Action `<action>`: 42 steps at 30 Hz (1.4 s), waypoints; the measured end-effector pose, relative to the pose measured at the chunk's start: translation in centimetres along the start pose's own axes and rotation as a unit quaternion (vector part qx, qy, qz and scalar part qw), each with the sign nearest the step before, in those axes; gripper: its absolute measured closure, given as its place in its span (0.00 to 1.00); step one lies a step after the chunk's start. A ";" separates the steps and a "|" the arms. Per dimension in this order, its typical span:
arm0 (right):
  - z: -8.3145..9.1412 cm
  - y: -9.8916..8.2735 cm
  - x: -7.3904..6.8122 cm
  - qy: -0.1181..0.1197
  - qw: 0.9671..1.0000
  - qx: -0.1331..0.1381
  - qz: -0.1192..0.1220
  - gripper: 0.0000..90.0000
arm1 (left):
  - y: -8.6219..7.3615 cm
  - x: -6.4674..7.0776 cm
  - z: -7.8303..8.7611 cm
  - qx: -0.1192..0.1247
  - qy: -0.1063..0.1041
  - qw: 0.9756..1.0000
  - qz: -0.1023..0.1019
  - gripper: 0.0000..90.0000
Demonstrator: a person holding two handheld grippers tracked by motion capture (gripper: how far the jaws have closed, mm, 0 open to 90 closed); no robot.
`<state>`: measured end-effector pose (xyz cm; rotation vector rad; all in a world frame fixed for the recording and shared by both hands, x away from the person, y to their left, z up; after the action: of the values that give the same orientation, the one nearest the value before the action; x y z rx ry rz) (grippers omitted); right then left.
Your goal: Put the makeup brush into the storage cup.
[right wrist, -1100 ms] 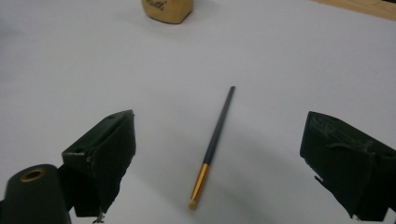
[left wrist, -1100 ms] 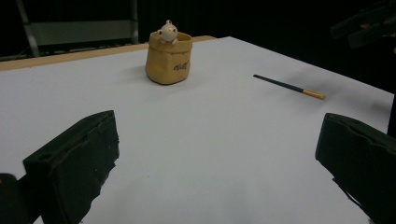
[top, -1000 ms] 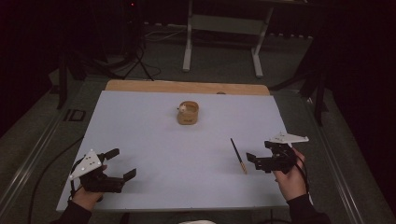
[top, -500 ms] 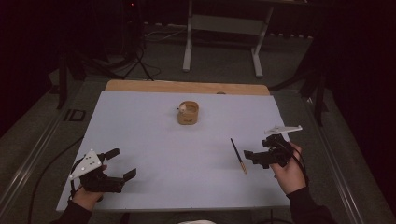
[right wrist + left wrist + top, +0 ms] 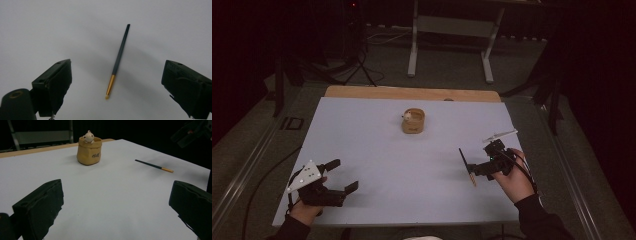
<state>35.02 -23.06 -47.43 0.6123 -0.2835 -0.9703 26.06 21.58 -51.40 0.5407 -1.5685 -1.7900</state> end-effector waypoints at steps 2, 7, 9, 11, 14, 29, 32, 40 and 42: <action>-0.2 0.2 0.0 0.004 1.000 -0.006 -0.010 0.11 | 0.0 0.0 0.0 0.000 0.000 1.000 0.000 0.00; -0.7 0.7 -0.4 -0.001 0.999 -0.039 -0.013 0.11 | 0.1 0.0 0.1 0.001 0.002 1.000 0.002 0.00; -0.8 0.9 -0.8 0.003 0.999 -0.045 -0.013 0.11 | 0.1 0.0 0.1 0.004 0.005 1.000 0.003 0.00; -1.0 1.1 -1.1 0.003 0.998 -0.055 -0.015 0.15 | 0.1 0.0 0.2 0.004 0.005 1.000 0.004 0.00; -1.6 1.1 -1.3 -0.001 0.998 -0.065 -0.015 0.15 | 0.1 0.0 0.1 0.003 0.005 1.000 0.003 0.00; -4.3 -0.3 -1.0 -0.005 0.993 -0.117 -0.028 0.38 | 0.2 -0.1 0.3 0.006 0.009 1.000 0.007 0.00; -4.8 -0.4 -0.8 -0.005 0.992 -0.126 -0.031 0.49 | 0.2 0.0 0.2 0.003 0.008 1.000 0.007 0.00; -5.8 -0.8 -0.9 -0.025 0.990 -0.142 -0.011 0.62 | 0.2 -0.1 0.2 0.004 0.009 1.000 0.008 0.00; -6.0 -0.8 -0.7 -0.031 0.989 -0.144 -0.010 0.67 | 0.2 0.0 0.2 0.004 0.008 1.000 0.007 0.00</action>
<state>36.97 -20.67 -52.67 0.3229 -0.1878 -1.0292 25.99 21.73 -51.20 0.5456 -1.5650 -1.7662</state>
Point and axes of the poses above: each handheld gripper's, and its own axes: z roughly backward along the jaws, y roughly out of its top, x roughly to its right, the point moved 5 cm from there along -z, roughly forward along the jaws, and after that the axes turned 6 degrees about x, right-handed, at the moved point
